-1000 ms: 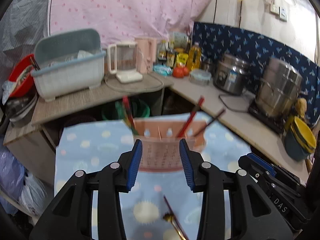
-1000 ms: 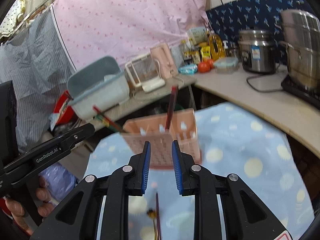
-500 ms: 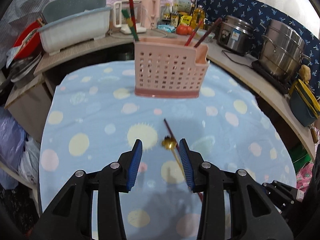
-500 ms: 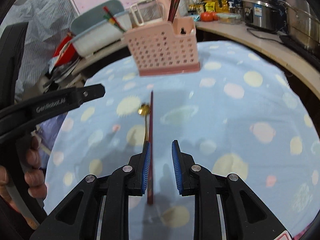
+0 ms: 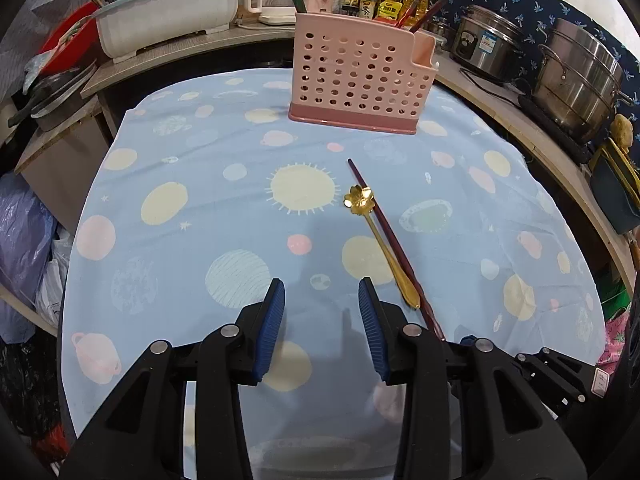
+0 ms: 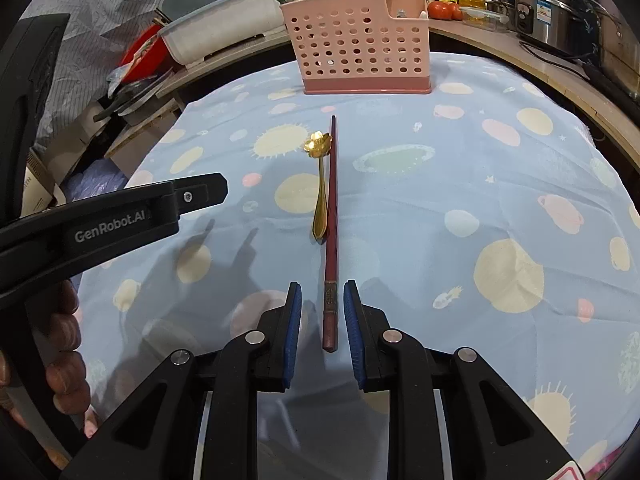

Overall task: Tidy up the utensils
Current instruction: 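Close the right tool on the dark-red chopstick, then close the left tool on the gold spoon handle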

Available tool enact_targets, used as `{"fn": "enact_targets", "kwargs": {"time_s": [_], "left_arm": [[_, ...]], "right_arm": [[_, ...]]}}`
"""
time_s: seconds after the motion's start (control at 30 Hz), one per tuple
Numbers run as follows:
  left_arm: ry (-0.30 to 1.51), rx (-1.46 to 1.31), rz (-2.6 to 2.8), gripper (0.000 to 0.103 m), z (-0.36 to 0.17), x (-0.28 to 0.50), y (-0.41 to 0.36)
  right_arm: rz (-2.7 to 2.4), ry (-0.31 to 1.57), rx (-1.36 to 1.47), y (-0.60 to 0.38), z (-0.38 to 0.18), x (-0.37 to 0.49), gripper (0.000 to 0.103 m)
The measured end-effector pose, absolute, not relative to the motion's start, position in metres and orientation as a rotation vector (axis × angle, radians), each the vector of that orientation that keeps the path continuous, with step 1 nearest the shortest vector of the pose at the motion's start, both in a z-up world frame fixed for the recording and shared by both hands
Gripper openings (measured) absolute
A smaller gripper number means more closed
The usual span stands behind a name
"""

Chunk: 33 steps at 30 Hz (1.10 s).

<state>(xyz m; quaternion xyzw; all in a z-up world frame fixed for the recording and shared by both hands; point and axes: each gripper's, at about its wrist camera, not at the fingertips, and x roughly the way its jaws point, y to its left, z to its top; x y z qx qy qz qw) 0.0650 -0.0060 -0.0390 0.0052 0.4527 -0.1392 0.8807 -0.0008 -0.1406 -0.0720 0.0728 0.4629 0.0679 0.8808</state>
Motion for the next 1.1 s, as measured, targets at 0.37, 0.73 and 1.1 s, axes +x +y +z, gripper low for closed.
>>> {"fn": "enact_targets", "kwargs": {"time_s": [0.37,0.73,1.1], "left_arm": [[0.955,0.022,-0.294,0.037,-0.043,0.062,-0.009],[0.981,0.028,-0.328,0.041,-0.049,0.063,-0.021],[1.01,0.051,-0.414,0.051,-0.063,0.069,-0.06]], "right_arm": [[0.107,0.968,0.097,-0.139,-0.081,0.0,0.011],[0.051,0.94,0.179,-0.167,-0.075,-0.002,0.007],[0.0,0.928,0.236,-0.195,-0.071,-0.003,0.007]]}}
